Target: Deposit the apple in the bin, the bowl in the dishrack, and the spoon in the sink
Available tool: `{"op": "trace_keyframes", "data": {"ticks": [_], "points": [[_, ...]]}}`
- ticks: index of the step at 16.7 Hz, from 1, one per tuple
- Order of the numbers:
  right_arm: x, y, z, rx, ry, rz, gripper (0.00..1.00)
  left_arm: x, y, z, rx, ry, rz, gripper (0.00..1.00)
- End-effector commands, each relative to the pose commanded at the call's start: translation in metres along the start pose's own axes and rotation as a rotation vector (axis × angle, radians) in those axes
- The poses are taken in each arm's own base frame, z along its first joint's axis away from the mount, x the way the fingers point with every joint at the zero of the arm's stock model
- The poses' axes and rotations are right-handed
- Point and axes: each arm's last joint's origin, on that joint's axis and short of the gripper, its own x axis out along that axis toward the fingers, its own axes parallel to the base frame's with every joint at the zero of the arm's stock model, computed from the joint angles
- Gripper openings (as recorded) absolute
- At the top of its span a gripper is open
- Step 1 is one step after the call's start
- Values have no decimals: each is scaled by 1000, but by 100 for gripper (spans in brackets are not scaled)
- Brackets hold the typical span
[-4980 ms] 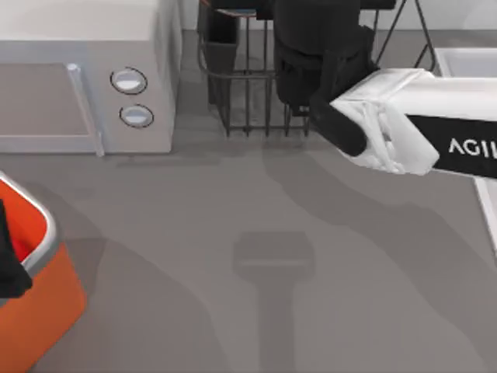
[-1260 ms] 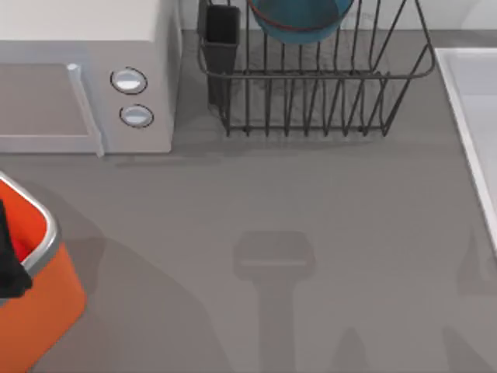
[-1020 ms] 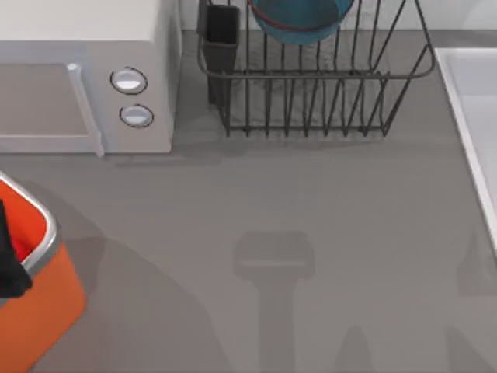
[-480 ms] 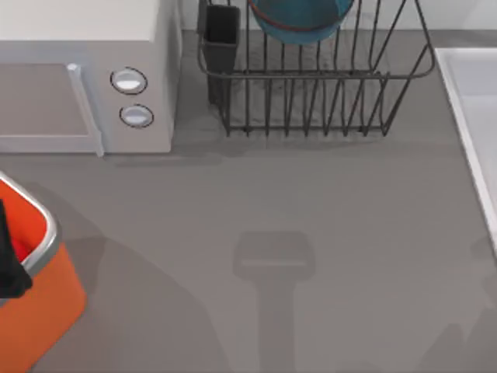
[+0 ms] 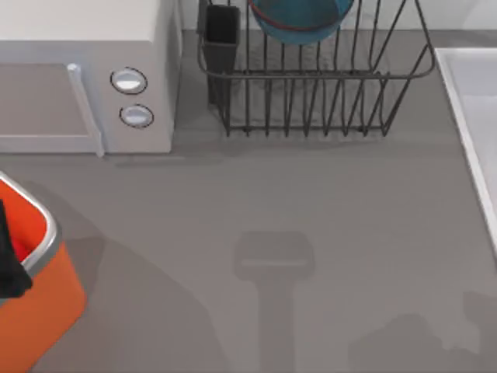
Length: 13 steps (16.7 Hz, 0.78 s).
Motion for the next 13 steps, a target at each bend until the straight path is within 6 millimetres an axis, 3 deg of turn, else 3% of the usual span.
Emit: {"op": "trace_keyframes", "data": {"ticks": [6,13], "points": [[13,-34,-9,-275,-12,257,100,0,0,0,0,0,0,100],[15,-39,-9,-311,-22,286,100,0,0,0,0,0,0,100]]}}
